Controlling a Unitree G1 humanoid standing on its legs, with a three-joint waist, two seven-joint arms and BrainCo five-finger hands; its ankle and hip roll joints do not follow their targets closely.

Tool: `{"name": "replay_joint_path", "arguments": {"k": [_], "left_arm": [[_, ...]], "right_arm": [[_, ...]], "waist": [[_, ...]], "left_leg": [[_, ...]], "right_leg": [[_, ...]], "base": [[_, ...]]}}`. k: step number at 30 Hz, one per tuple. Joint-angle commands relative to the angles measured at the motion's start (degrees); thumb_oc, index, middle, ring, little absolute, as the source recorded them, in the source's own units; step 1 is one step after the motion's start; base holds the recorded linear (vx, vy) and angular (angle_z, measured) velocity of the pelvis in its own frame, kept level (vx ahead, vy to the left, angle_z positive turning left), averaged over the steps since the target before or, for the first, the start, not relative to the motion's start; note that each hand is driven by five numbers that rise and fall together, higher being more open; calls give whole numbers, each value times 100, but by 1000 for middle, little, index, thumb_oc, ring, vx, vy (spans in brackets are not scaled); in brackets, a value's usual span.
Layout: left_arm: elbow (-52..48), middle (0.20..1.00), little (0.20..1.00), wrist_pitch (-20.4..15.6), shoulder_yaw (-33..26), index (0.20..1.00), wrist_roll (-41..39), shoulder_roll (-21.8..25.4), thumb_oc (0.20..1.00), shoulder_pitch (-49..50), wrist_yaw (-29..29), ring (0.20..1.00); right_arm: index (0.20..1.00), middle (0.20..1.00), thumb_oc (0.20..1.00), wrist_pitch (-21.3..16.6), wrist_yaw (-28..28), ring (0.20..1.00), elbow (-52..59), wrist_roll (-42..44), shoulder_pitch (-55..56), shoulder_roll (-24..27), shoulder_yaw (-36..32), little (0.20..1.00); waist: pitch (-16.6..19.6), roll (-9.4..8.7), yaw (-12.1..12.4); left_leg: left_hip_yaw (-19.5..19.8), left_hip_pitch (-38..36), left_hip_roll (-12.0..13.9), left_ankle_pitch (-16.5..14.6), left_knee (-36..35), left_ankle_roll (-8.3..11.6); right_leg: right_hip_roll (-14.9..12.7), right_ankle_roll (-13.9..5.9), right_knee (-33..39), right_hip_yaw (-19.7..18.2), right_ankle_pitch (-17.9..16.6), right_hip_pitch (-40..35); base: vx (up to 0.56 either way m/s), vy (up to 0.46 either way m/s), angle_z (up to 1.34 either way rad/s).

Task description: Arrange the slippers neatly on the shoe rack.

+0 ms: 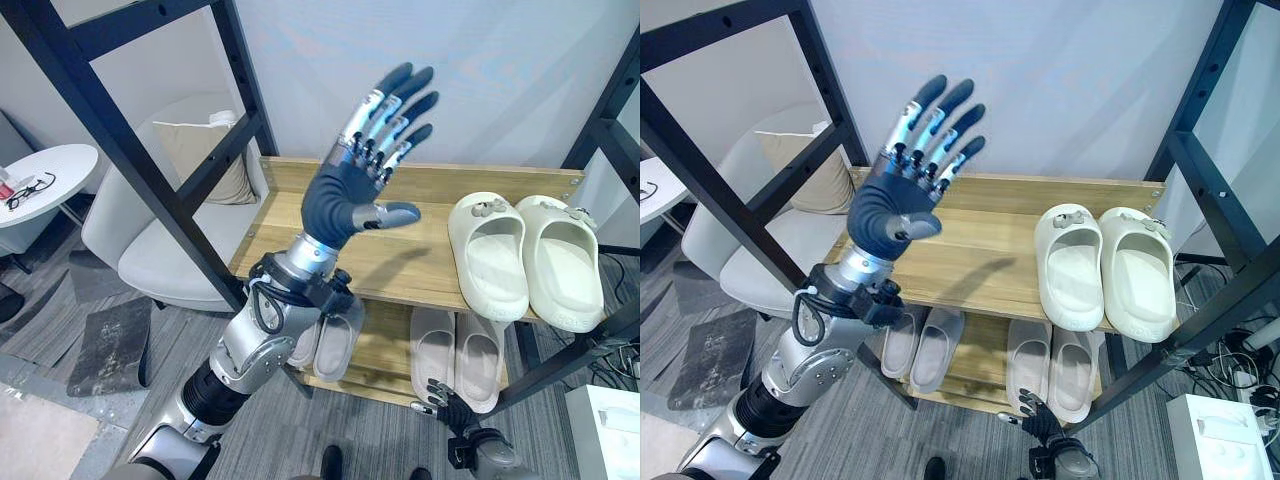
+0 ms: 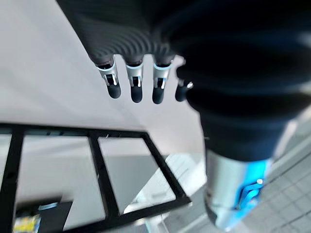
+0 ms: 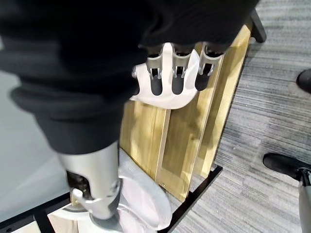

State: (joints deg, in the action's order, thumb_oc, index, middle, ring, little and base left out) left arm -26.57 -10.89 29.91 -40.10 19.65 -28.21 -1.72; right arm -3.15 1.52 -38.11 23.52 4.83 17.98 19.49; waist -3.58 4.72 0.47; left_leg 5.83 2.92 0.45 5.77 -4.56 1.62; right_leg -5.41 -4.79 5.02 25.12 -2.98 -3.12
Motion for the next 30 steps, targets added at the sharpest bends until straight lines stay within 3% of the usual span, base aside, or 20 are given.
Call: {"name": "replay_joint_path", "arguments": {"k": [1,9,18,21,23,27,30], "left_arm": [[-200,1000,1000,53,205,1000,-236,240,1000,-162,599,1000],[850,1000,1000,573,1372,1000,435,390,1000,298,1394,1000],[1891,1000,1000,573,1818,1000,1511,527,1000,643,1536,1000],[2669,1000,1000,536,2003,1000,2366,512,1000,787,1560,1000],[2895,1000,1000,553,2048,1000,2517,460,1000,847,1594,1000],[4495,1000,1000,653,1796,1000,2992,75,1000,1339,1272,1000],[5395,1000,1000,698,1417,1000,2686,-282,1000,1677,1049,1000]], "right_arm": [[1000,1000,1000,-119,170,1000,153,-113,-200,-84,-3,1000],[1000,1000,1000,-139,281,1000,0,-117,-378,-43,26,1000],[1000,1000,1000,-223,260,1000,-72,-73,-495,1,-17,1000],[1000,1000,1000,-245,214,1000,-119,-89,-555,7,-23,1000],[1000,1000,1000,-246,212,1000,-145,-88,-571,-3,-24,1000],[1000,1000,1000,-224,127,1000,-217,-59,-662,-82,-22,1000],[1000,1000,1000,-209,76,1000,-186,-31,-690,-138,-34,1000]], "waist": [[-130,-355,107],[-180,-319,56],[-211,-309,-19],[-213,-310,-55],[-213,-310,-62],[-226,-315,-83],[-224,-323,-81]], "left_leg": [[8,-338,-138,-501,-44,152],[20,-369,-137,-496,-44,127],[7,-379,-131,-499,-44,107],[-19,-387,-123,-515,-44,100],[-25,-394,-123,-519,-44,100],[-54,-398,-113,-516,-44,98],[-68,-397,-113,-510,-44,95]], "right_leg": [[-175,-295,-2,83,274,-141],[-161,-285,-2,77,302,-186],[-155,-283,-3,67,306,-181],[-147,-280,-5,33,312,-179],[-146,-280,-5,25,313,-182],[-137,-270,-7,3,313,-181],[-134,-269,-3,-4,313,-180]], "base": [[0,0,0],[0,0,0],[-1,1,0],[0,0,0],[0,0,0],[0,0,0],[1,-6,-1]]}}
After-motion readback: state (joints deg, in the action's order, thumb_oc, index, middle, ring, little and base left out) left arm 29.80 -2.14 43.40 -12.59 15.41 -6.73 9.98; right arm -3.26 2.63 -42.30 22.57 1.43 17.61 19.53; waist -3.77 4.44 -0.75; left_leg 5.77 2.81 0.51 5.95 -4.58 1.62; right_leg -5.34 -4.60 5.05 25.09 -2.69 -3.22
